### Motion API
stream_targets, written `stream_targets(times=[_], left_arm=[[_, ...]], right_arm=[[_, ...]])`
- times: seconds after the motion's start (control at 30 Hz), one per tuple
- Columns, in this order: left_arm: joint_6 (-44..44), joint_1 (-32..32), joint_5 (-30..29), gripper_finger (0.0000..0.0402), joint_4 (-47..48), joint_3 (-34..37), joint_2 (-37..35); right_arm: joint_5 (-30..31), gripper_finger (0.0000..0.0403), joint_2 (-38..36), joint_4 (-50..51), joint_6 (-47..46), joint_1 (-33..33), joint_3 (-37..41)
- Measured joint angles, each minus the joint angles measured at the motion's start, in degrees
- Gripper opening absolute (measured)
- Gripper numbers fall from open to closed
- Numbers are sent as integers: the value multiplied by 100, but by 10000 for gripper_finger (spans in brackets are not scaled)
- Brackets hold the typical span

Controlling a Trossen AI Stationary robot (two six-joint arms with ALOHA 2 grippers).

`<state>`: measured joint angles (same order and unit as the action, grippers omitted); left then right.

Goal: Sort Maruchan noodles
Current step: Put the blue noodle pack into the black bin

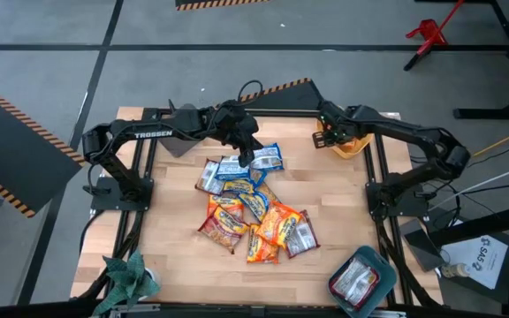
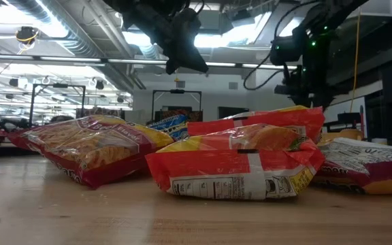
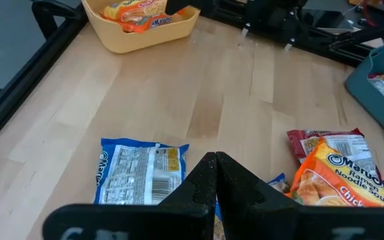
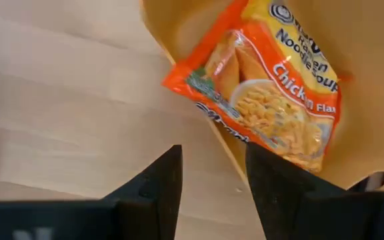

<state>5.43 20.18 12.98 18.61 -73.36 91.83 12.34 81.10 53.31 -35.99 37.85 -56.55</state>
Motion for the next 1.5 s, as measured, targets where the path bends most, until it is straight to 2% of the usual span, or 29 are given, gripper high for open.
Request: stream_targets(times=[0.5, 0.87, 1.07, 1.23, 1.33, 1.5], left_arm=[[-2, 2, -344, 2, -2, 0, 0], [-5, 2, -355, 2, -17, 0, 0], [-7, 2, -355, 2, -17, 0, 0], [-9, 2, -350, 2, -15, 0, 0], [-9, 4, -67, 2, 0, 0, 0], [0, 33, 1026, 2, 222, 0, -226]], right_arm=[[459, 149, 681, -162, 33, 13, 0], [435, 149, 853, -735, -754, 298, 0], [289, 149, 853, -923, -790, 663, -231], [23, 149, 853, -1063, -562, 761, -741], [-328, 149, 843, -1034, -85, 697, -1100], [-1193, 149, 835, -1056, 403, -7, -1541]])
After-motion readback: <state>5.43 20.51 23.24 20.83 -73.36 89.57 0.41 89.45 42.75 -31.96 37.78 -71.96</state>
